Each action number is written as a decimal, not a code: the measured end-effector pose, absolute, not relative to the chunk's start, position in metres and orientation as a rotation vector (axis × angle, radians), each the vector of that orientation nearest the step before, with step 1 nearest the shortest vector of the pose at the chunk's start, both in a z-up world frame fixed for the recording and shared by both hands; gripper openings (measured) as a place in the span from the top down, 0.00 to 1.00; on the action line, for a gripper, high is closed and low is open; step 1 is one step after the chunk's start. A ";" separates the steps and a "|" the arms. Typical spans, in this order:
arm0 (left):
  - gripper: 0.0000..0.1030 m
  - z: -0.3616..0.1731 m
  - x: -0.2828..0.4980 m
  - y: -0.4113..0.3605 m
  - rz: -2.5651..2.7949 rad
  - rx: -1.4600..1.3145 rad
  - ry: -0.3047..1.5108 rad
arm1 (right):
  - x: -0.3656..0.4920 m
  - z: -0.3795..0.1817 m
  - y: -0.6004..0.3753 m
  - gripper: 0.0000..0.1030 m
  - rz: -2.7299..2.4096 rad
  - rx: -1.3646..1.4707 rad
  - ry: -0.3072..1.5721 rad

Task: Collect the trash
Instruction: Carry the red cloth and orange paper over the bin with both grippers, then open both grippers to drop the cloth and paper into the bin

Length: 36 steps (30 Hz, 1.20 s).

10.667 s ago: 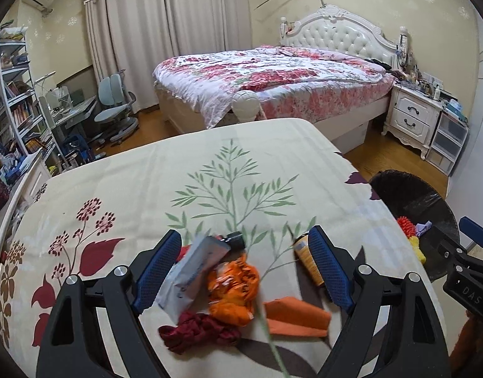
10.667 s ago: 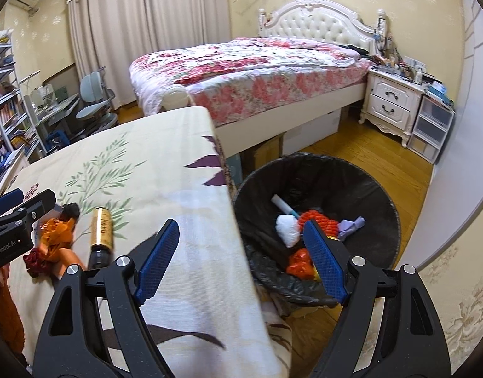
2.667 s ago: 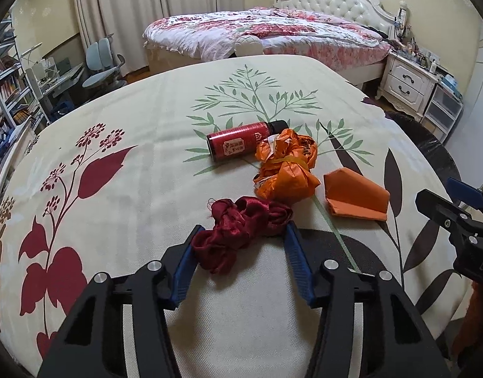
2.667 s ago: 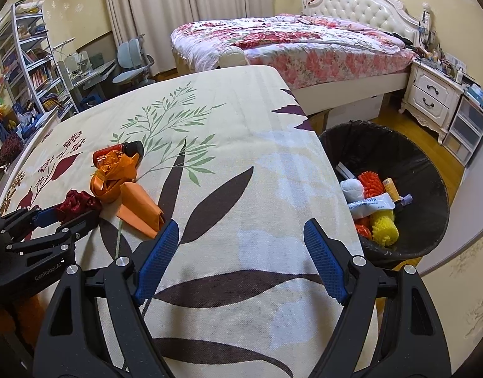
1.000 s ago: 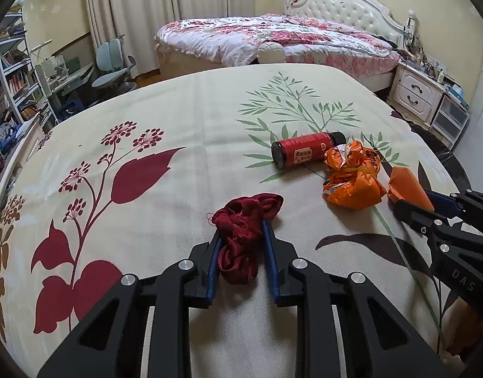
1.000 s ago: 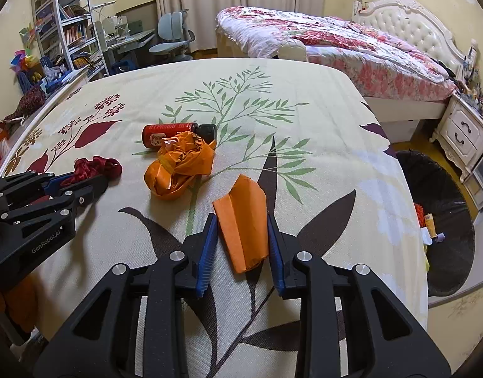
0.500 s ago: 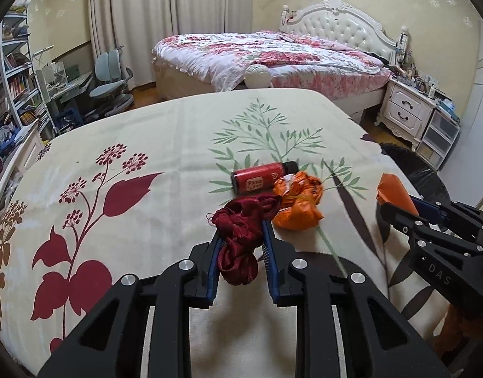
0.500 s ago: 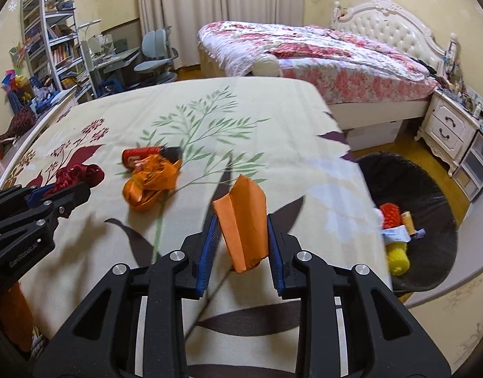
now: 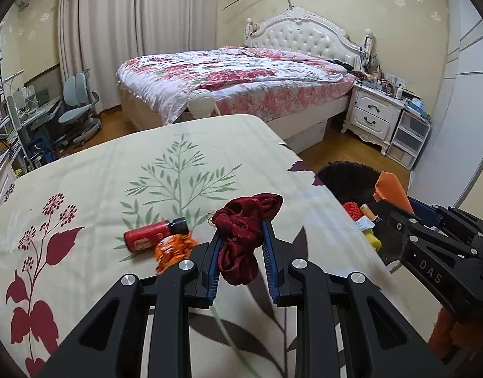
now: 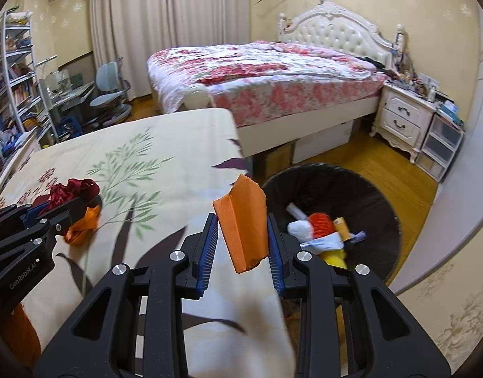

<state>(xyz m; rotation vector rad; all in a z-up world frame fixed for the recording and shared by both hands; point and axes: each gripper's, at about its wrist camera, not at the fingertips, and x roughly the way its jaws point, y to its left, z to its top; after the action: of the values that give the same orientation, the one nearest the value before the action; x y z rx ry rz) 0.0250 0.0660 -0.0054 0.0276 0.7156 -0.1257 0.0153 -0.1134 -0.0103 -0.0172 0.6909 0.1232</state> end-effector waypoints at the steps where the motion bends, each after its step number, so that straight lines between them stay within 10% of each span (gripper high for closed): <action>1: 0.76 -0.005 0.027 0.060 -0.133 0.033 0.712 | 0.017 -0.010 -0.119 0.71 0.109 -0.016 0.686; 36: 0.75 -0.038 0.132 -0.084 -0.235 0.162 0.747 | 0.091 -0.043 -0.230 0.71 -0.082 0.107 0.715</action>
<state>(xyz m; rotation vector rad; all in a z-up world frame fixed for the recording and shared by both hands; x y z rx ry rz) 0.1325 -0.0840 -0.0380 0.1625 0.7475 -0.2350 0.0906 -0.2299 -0.0427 0.1067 0.7151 -0.0821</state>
